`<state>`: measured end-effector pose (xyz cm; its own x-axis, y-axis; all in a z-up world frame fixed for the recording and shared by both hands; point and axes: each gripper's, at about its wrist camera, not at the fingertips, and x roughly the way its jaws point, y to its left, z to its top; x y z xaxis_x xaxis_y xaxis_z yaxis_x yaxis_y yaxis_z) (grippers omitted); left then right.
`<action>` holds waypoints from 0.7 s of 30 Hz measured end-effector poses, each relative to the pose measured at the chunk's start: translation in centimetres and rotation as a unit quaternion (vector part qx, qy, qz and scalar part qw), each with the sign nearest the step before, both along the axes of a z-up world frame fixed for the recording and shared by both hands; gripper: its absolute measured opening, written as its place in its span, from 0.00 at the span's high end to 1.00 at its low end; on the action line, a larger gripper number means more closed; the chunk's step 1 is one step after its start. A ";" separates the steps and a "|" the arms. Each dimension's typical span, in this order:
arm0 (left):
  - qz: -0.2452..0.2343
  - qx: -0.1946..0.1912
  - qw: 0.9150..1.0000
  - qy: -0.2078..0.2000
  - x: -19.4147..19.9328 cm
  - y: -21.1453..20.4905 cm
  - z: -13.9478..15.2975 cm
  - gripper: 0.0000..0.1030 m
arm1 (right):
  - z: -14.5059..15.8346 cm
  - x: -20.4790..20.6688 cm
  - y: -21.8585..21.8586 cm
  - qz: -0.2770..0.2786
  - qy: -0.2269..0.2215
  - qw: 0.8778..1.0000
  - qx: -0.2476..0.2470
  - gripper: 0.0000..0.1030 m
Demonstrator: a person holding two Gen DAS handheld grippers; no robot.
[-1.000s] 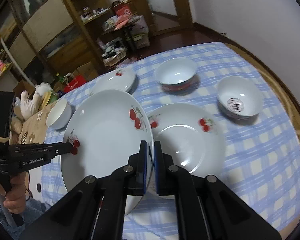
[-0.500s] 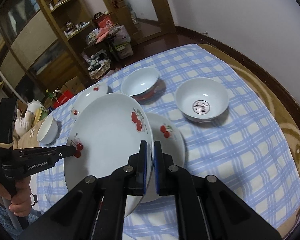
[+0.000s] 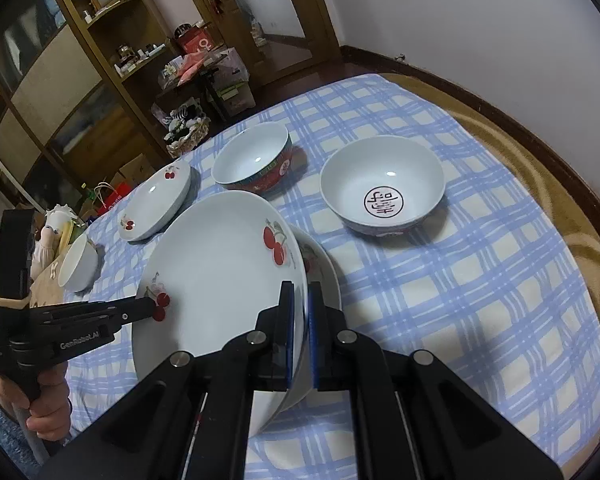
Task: Organize plates and bowls
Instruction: 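Carry the right tool's plate over another cherry plate while the left tool holds its plate, then lower the right tool's plate onto a cherry plate while the left tool lowers its plate onto another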
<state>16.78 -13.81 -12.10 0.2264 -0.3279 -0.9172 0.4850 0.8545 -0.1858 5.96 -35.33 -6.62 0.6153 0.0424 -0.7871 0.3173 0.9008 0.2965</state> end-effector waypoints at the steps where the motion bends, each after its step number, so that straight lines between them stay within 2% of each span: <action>1: 0.002 -0.001 1.000 0.005 0.2 0.0 -0.4 0.87 | -0.3 0.1 -0.1 0.000 0.003 1.000 0.003 0.93; 21: -0.022 0.025 0.999 0.008 0.3 -1.8 -2.4 0.87 | -1.7 0.4 -1.1 -0.005 0.021 1.000 0.005 0.93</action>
<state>17.06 -15.59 -14.47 0.1975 -0.2903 -0.9363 0.5199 0.8407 -0.1510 6.39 -36.40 -8.34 0.5818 0.0439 -0.8121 0.3394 0.8943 0.2915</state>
